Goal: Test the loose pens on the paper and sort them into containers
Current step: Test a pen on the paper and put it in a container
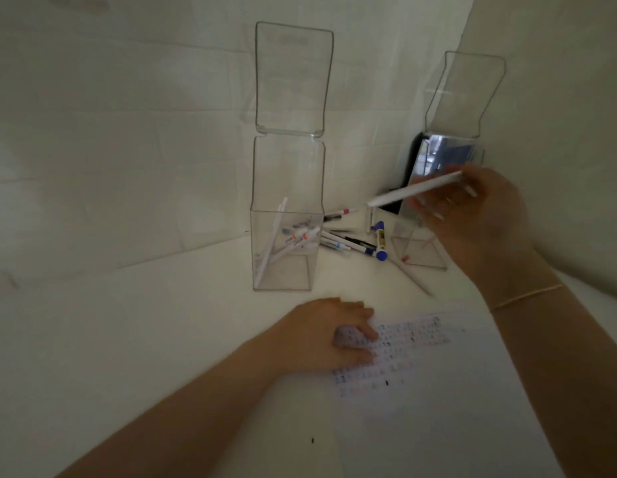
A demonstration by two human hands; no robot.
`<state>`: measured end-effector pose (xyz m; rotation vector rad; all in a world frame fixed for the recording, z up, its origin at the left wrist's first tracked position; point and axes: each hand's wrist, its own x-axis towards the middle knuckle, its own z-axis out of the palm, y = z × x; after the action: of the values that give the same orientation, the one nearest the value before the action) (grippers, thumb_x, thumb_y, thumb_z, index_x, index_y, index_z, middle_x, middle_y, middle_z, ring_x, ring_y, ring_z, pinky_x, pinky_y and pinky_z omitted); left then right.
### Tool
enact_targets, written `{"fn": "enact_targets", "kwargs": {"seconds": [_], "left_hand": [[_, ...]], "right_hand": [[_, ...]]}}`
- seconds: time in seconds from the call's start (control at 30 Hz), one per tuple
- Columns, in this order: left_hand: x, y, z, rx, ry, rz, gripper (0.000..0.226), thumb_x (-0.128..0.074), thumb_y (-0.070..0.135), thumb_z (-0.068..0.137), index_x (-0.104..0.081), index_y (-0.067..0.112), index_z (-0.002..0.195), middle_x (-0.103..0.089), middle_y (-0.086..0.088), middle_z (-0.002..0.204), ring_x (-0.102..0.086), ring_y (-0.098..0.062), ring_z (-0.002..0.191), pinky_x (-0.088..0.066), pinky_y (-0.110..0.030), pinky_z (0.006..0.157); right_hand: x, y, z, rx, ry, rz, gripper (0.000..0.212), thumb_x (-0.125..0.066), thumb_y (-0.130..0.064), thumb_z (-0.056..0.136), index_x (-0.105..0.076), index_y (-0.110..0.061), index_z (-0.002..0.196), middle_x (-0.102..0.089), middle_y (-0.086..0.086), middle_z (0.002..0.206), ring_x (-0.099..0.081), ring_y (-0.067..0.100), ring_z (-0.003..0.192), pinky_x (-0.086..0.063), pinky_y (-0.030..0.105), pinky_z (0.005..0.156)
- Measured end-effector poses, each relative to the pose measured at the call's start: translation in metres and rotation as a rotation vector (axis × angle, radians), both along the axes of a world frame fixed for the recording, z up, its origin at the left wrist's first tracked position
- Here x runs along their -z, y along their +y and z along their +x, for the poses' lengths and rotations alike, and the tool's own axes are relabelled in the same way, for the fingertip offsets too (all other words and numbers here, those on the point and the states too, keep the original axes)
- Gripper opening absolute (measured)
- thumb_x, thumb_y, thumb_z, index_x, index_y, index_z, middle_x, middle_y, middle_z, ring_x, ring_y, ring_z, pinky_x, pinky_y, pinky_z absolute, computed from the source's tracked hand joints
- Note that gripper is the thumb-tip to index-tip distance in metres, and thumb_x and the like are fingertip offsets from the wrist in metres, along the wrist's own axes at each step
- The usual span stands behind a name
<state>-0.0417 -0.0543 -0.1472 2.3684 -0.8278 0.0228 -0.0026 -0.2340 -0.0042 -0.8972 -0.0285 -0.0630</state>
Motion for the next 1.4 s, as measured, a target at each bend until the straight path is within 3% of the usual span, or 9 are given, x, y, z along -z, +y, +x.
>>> {"fn": "enact_targets", "kwargs": {"seconds": [0.17,0.33,0.47,0.73,0.9,1.0,1.13,1.27,1.4], "left_hand": [[0.000,-0.001,0.000,-0.011,0.026,0.003,0.037,-0.067,0.052,0.077,-0.064,0.039,0.112,-0.044,0.019,0.141,-0.032,0.008,0.131,-0.018,-0.021,0.115],[-0.001,-0.002,0.000,-0.014,0.024,-0.009,0.034,-0.070,0.049,0.076,-0.066,0.038,0.109,-0.047,0.017,0.139,-0.035,0.008,0.129,-0.024,-0.024,0.114],[-0.003,-0.003,-0.001,-0.022,0.050,0.003,0.033,-0.068,0.051,0.076,-0.064,0.044,0.108,-0.046,0.021,0.138,-0.035,0.007,0.129,-0.025,-0.028,0.114],[-0.005,-0.003,-0.003,-0.015,0.039,-0.003,0.031,-0.070,0.045,0.076,-0.065,0.041,0.107,-0.049,0.018,0.137,-0.036,0.011,0.125,-0.025,-0.019,0.110],[-0.003,-0.002,-0.003,-0.006,0.026,-0.028,0.031,-0.071,0.044,0.076,-0.066,0.039,0.106,-0.051,0.017,0.134,-0.035,0.020,0.119,-0.024,-0.007,0.105],[-0.004,-0.002,-0.002,-0.002,0.039,-0.041,0.033,-0.072,0.048,0.074,-0.065,0.041,0.106,-0.051,0.017,0.134,-0.039,0.013,0.123,-0.030,-0.022,0.109],[-0.006,-0.004,-0.003,-0.013,0.050,-0.027,0.033,-0.071,0.045,0.076,-0.066,0.039,0.107,-0.050,0.017,0.136,-0.037,0.009,0.127,-0.029,-0.029,0.112],[-0.005,-0.003,-0.004,-0.014,0.033,-0.045,0.031,-0.072,0.042,0.075,-0.067,0.038,0.105,-0.052,0.015,0.134,-0.039,0.009,0.125,-0.032,-0.029,0.111],[-0.004,-0.002,-0.002,-0.015,0.056,-0.075,0.032,-0.074,0.047,0.072,-0.067,0.040,0.103,-0.054,0.015,0.132,-0.041,0.009,0.124,-0.033,-0.031,0.111]], "right_hand": [[0.017,-0.009,-0.026,-0.315,0.120,0.275,0.011,-0.050,-0.015,0.075,-0.044,-0.013,0.066,-0.034,-0.004,0.053,-0.029,0.007,0.036,-0.026,0.016,0.033],[0.034,-0.008,-0.040,-0.428,0.170,0.241,0.048,-0.032,-0.046,0.093,-0.037,-0.018,0.055,-0.025,-0.006,0.041,-0.019,0.007,0.030,-0.014,0.018,0.032],[0.042,-0.004,-0.049,-0.445,0.199,0.212,0.044,-0.031,-0.045,0.091,-0.028,-0.020,0.055,-0.022,-0.005,0.039,-0.009,0.008,0.036,-0.011,0.017,0.034],[0.063,-0.007,-0.056,-0.360,0.277,0.202,0.040,-0.045,-0.045,0.087,-0.033,-0.018,0.060,-0.024,-0.006,0.044,-0.021,0.007,0.032,-0.015,0.018,0.034],[0.063,-0.015,-0.054,-0.035,0.249,-0.185,0.045,-0.048,-0.034,0.093,-0.036,-0.018,0.053,-0.035,-0.001,0.048,-0.038,0.013,0.046,-0.035,0.022,0.050],[0.067,-0.022,-0.054,-0.027,0.205,-0.380,0.051,-0.040,-0.053,0.093,-0.053,-0.012,0.067,-0.062,0.006,0.060,-0.057,0.015,0.052,-0.047,0.025,0.054],[0.093,-0.017,-0.058,-0.107,0.089,-0.322,0.025,-0.058,-0.019,0.091,-0.056,-0.002,0.110,-0.071,0.013,0.103,-0.070,0.024,0.092,-0.057,0.037,0.081],[0.126,-0.007,-0.068,0.030,-0.024,-0.576,0.015,-0.067,-0.007,0.082,-0.053,-0.009,0.078,-0.059,0.002,0.062,-0.054,0.018,0.052,-0.046,0.028,0.054],[0.127,-0.006,-0.072,-0.076,-0.013,-0.456,0.022,-0.057,-0.006,0.088,-0.053,-0.004,0.066,-0.061,0.008,0.059,-0.058,0.019,0.051,-0.051,0.027,0.053]]}}
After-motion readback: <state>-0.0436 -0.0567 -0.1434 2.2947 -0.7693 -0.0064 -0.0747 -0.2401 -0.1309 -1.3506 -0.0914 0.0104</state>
